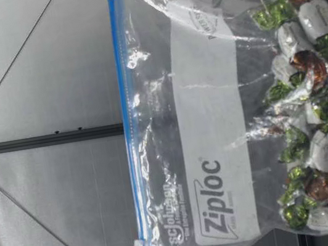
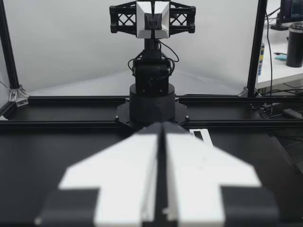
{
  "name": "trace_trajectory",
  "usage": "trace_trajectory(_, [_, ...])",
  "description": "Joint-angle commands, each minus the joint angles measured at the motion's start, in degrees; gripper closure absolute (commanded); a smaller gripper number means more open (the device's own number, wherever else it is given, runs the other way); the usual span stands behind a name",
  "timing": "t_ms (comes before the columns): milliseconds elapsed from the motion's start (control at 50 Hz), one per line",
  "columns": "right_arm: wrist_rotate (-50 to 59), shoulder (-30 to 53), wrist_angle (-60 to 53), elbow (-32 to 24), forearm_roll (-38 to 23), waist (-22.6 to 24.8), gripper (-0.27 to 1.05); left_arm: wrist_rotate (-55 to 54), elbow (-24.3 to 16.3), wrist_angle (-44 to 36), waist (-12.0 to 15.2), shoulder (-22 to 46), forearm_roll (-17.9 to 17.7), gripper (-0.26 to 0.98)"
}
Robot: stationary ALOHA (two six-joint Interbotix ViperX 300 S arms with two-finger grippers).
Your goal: Slide open the ziploc bag.
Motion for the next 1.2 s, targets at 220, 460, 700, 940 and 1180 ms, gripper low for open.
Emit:
trace_trajectory(220, [-0.09,1.93,-2.64,-1.05,-0.09,-0.35,0.96,-0.62,0.79,-0.09,0.18,4.83,-1.05,0.91])
trace_trajectory(460, [-0.53,12.57,-9.67,-5.01,-0.09,-0.97,0.96,-0.7,4.75,-2.46,1.76,13.36,-5.98,0.91])
trace_trajectory(700, [-0.53,23.64,-10.11,-11.95,-0.09,-3.78,0.96,-0.53,5.71,-9.58,1.93,23.55,-10.37,0.78])
trace_trajectory(940, [-0.79,32.52,-10.02,-18.37,-0.18,-6.15,0.88,-0.53,4.48,-11.87,1.93,29.18,-12.13,0.28])
trace_trajectory(1180, [-0.79,40.52,-9.84,-24.08,-1.23,-7.03,0.57,-1.49,2.29,-18.46,1.93,36.47,-12.57,0.27])
